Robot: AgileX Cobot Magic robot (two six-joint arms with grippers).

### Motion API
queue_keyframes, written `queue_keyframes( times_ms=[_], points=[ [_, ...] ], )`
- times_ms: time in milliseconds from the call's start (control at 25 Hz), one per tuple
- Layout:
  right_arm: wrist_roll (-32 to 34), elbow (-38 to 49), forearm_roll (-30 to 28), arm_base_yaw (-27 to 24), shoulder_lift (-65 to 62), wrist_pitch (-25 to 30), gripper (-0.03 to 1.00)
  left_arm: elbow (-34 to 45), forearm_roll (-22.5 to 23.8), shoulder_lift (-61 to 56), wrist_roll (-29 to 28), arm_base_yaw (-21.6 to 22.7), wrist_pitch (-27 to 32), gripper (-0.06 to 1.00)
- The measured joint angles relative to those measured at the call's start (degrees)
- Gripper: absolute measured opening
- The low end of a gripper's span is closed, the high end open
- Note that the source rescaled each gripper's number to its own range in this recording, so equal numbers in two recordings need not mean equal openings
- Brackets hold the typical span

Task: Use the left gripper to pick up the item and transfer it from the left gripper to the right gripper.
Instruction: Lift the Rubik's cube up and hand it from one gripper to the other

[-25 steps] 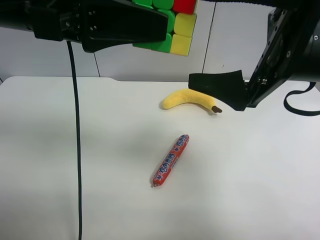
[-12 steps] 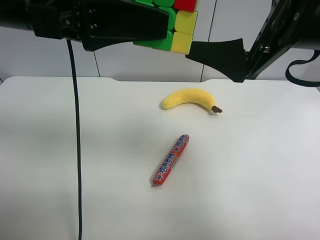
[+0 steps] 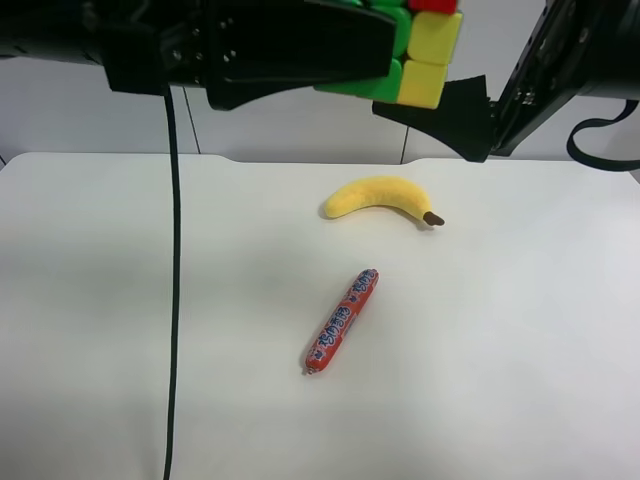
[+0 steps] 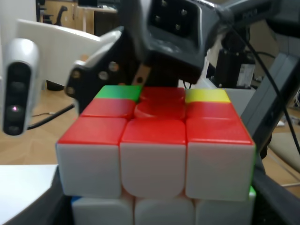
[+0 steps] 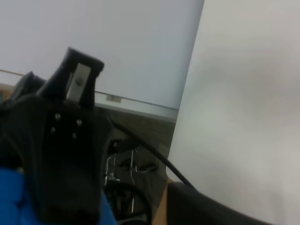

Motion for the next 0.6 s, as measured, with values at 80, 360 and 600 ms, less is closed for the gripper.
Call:
queue_keyframes(
  times_ms=[80, 360, 600],
  points=[
    [-0.05, 0.0, 0.0, 0.28, 0.0, -0.19, 1.0, 0.0, -0.22, 0.0, 0.72, -0.88, -1.8, 0.0],
    [-0.43, 0.0, 0.0, 3.85, 0.0, -0.98, 0.98, 0.0, -2.13, 0.0, 2.65, -1.25, -4.3, 0.0],
    [-3.21, 0.0, 0.0, 4.03, 0.0, -2.15, 0.79, 0.0, -2.13, 0.0, 2.7, -1.25, -4.3, 0.0]
  ],
)
